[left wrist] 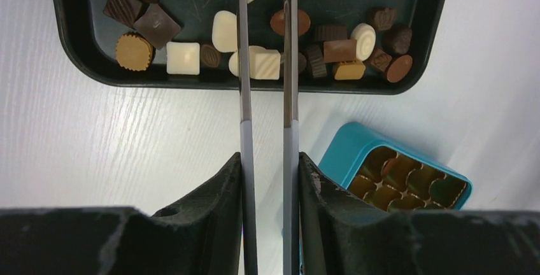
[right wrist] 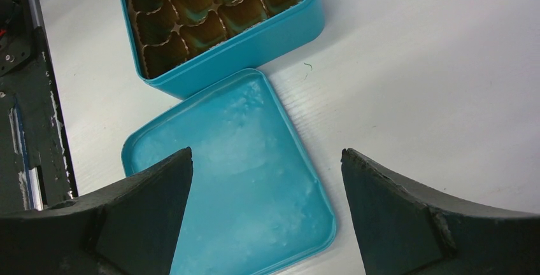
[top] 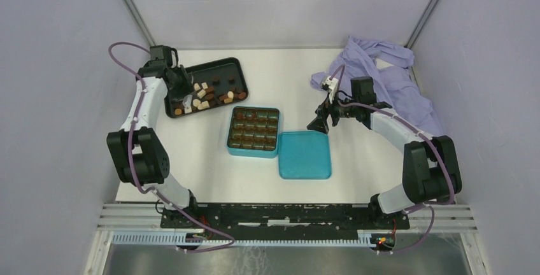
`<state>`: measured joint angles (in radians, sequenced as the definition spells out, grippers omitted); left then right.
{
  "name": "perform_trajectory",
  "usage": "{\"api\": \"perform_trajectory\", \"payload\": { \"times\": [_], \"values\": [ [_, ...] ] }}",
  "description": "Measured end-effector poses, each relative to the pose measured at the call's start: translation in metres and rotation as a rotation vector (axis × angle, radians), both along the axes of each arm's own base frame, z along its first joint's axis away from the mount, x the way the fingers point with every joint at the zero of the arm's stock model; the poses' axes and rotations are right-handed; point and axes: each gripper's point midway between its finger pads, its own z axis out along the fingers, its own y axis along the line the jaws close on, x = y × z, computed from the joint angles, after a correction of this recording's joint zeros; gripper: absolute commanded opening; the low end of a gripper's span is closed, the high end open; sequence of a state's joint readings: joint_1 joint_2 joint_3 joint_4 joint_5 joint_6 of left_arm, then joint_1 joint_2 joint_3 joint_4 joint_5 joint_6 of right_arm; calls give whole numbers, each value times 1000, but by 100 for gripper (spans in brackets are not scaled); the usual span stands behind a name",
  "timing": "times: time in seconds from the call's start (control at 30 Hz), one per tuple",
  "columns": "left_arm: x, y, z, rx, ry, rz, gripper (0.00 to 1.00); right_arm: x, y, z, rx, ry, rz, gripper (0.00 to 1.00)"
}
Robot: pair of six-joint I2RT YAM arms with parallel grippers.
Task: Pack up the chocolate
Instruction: Pick up the fake chocolate from the plate.
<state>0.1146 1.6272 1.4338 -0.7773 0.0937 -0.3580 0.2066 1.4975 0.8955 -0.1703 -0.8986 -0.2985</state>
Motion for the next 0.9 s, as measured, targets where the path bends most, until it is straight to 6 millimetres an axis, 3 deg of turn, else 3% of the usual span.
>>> {"api": "perform_trajectory", "payload": {
  "times": [0.47,0.9],
  "values": [
    [27,7,-23,18,59,-7,41,0,0,-1,-1,3,4,92],
    [31,11,-40,35,119,-16,42,-1,1,-2,3,10,9,92]
  ]
}}
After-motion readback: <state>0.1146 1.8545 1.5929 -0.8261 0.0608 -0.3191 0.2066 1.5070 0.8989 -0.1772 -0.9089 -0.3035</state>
